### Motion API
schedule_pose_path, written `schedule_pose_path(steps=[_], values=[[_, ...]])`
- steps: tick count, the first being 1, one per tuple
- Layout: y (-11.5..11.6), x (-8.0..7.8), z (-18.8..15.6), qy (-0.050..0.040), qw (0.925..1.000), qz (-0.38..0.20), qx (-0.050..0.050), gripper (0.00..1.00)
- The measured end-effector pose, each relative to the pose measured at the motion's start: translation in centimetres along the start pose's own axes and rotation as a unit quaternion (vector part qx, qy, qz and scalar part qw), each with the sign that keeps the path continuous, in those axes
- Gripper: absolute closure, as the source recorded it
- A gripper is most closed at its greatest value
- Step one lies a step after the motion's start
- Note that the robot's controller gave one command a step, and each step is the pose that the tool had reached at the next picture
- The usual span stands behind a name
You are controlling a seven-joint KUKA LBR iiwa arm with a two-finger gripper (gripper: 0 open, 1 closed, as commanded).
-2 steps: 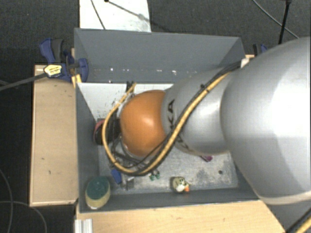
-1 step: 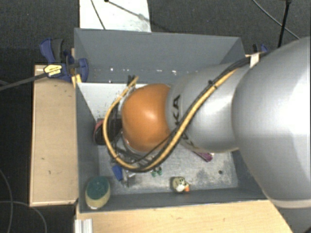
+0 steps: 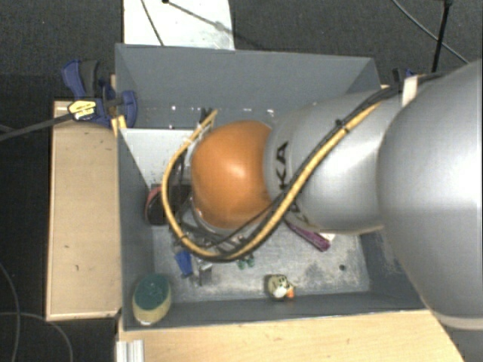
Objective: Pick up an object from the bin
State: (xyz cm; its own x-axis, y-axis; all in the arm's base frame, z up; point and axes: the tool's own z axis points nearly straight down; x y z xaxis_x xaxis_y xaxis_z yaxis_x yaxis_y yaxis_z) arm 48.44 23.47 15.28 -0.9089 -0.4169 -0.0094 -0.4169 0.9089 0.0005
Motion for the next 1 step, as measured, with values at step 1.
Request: schedule_pose_path(steps=[1], values=[[0.03,-0.18,-3.51,0.0004,1.0,0.002,0.0,1.0]])
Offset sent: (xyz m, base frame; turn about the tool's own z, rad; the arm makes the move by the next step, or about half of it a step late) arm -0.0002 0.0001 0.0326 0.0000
